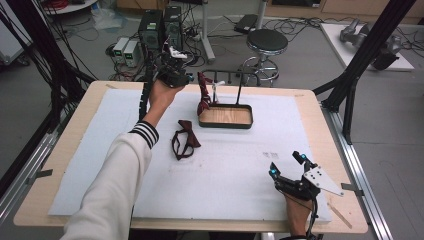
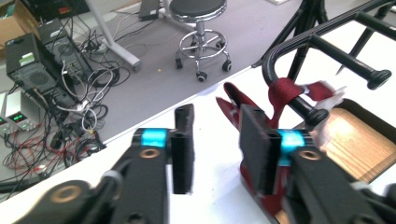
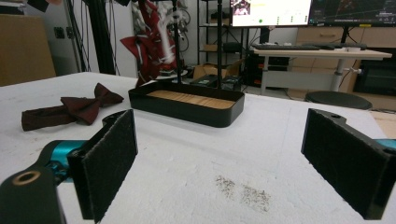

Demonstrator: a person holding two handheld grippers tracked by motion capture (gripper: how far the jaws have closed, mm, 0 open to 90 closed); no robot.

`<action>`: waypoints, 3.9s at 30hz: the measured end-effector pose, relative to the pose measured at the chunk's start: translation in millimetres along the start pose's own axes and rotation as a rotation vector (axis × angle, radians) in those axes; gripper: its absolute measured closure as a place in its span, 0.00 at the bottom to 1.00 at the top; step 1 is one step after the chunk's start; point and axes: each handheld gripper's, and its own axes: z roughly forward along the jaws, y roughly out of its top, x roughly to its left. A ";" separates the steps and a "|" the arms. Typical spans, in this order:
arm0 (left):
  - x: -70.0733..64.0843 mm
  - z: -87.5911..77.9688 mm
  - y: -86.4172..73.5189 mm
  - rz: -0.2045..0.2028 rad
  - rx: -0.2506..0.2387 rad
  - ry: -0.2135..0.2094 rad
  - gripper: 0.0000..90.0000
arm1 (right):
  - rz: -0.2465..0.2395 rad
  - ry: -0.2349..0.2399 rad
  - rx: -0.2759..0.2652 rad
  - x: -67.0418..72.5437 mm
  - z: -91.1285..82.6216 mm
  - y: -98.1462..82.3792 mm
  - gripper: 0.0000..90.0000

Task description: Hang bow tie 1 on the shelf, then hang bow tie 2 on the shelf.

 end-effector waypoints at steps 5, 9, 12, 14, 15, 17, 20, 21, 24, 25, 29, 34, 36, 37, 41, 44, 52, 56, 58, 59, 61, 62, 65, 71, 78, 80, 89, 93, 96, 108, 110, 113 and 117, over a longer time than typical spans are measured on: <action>5.8 -5.4 -4.7 -0.011 -0.022 -0.008 0.58 | 0.000 -0.002 0.000 0.1 0.0 0.0 0.11; 12.6 -14.5 -10.8 -0.017 -0.055 -0.033 0.48 | 0.002 0.000 0.005 0.2 0.1 0.1 0.11; 15.8 -22.9 -16.0 -0.026 -0.085 -0.061 0.40 | -0.001 -0.001 0.006 0.5 0.3 0.1 0.11; 18.2 -33.8 -23.6 -0.014 -0.119 -0.086 0.29 | 0.001 -0.001 0.005 0.2 0.3 0.2 0.11; 19.5 -38.4 -26.8 -0.009 -0.133 -0.096 0.29 | -0.001 -0.001 0.002 -0.3 0.5 0.2 0.11; 22.6 -48.8 -33.6 -0.011 -0.170 -0.103 0.27 | 0.002 -0.003 0.004 0.0 0.3 0.1 0.11; 25.4 -63.9 -44.6 -0.018 -0.219 -0.128 0.25 | 0.000 -0.005 0.003 0.0 0.4 0.2 0.11; 25.6 -68.7 -48.8 -0.014 -0.228 -0.133 0.25 | -0.001 -0.004 0.004 -0.1 0.3 0.2 0.11; 27.5 -82.2 -62.4 -0.017 -0.267 -0.152 0.25 | 0.003 -0.007 0.007 0.4 0.3 0.2 0.11; 28.4 -86.9 -67.5 -0.021 -0.281 -0.156 0.25 | 0.004 -0.008 0.007 0.6 0.4 0.3 0.11; 29.2 -105.2 -89.0 -0.030 -0.330 -0.185 0.24 | 0.001 -0.012 0.008 0.8 0.5 0.3 0.11; 28.8 -122.1 -111.0 -0.021 -0.378 -0.188 0.23 | -0.003 -0.011 0.004 1.2 0.0 0.1 0.11; 30.7 -132.6 -130.2 -0.029 -0.396 -0.175 0.23 | -0.001 -0.011 0.004 1.3 -0.2 0.0 0.11; 31.3 -136.5 -137.4 -0.032 -0.400 -0.174 0.23 | -0.001 -0.011 0.003 1.3 -0.2 0.1 0.11; 31.5 -151.8 -163.7 -0.035 -0.438 -0.161 0.23 | -0.011 -0.010 0.001 1.2 0.0 0.0 0.11; 31.0 -161.2 -180.8 -0.041 -0.462 -0.157 0.23 | -0.010 -0.009 0.000 1.2 -0.1 0.0 0.11; 32.0 -166.4 -206.9 -0.050 -0.453 -0.144 0.23 | -0.012 -0.008 0.000 1.1 0.0 0.0 0.11; 32.0 -165.1 -213.4 -0.059 -0.447 -0.143 0.22 | -0.012 -0.008 -0.001 1.1 -0.1 0.0 0.11; 31.9 -164.3 -214.5 -0.057 -0.448 -0.144 0.22 | -0.009 -0.008 0.000 1.2 -0.4 -0.1 0.11; 31.9 -164.3 -214.5 -0.057 -0.448 -0.144 0.22 | -0.007 -0.009 -0.001 1.3 -0.5 -0.1 0.11; 31.0 -162.9 -214.6 -0.060 -0.445 -0.145 0.22 | -0.001 -0.009 -0.002 1.5 -0.7 -0.2 0.11; 31.0 -162.9 -214.6 -0.060 -0.445 -0.145 0.22 | 0.000 -0.009 -0.002 1.5 -0.7 -0.2 0.11; 29.6 -162.1 -214.2 -0.059 -0.441 -0.145 0.23 | -0.002 -0.007 -0.003 1.2 -0.6 -0.2 0.11; 29.4 -161.1 -212.3 -0.062 -0.432 -0.140 0.23 | -0.011 -0.008 -0.005 0.3 -0.5 -0.1 0.11; 27.6 -160.2 -208.8 -0.060 -0.419 -0.149 0.23 | -0.010 -0.009 -0.006 0.4 -0.4 -0.1 0.11; 27.1 -158.7 -206.6 -0.060 -0.408 -0.151 0.22 | -0.001 -0.007 -0.001 1.1 -0.6 -0.1 0.11; 23.1 -154.7 -188.9 -0.053 -0.349 -0.140 0.23 | -0.010 -0.007 -0.008 0.2 -0.4 -0.2 0.11; 19.6 -152.4 -179.4 -0.041 -0.319 -0.145 0.23 | 0.000 -0.007 -0.003 0.9 -1.1 -0.3 0.11; 16.7 -148.5 -170.0 -0.046 -0.295 -0.184 0.22 | -0.002 -0.007 -0.006 0.3 -0.8 -0.2 0.11; -9.2 -123.1 -132.3 0.002 -0.173 -0.214 0.22 | 0.002 -0.008 -0.010 0.6 -1.2 -0.3 0.11; -12.8 -119.1 -128.3 0.009 -0.146 -0.215 0.22 | 0.002 -0.008 -0.010 0.7 -1.3 -0.3 0.11; -19.0 -110.3 -122.1 0.004 -0.093 -0.229 0.23 | -0.001 -0.006 -0.015 0.4 -1.4 -0.4 0.11; -25.8 -102.3 -117.3 -0.001 -0.065 -0.209 0.24 | 0.002 -0.008 -0.019 -0.2 -1.7 -0.6 0.11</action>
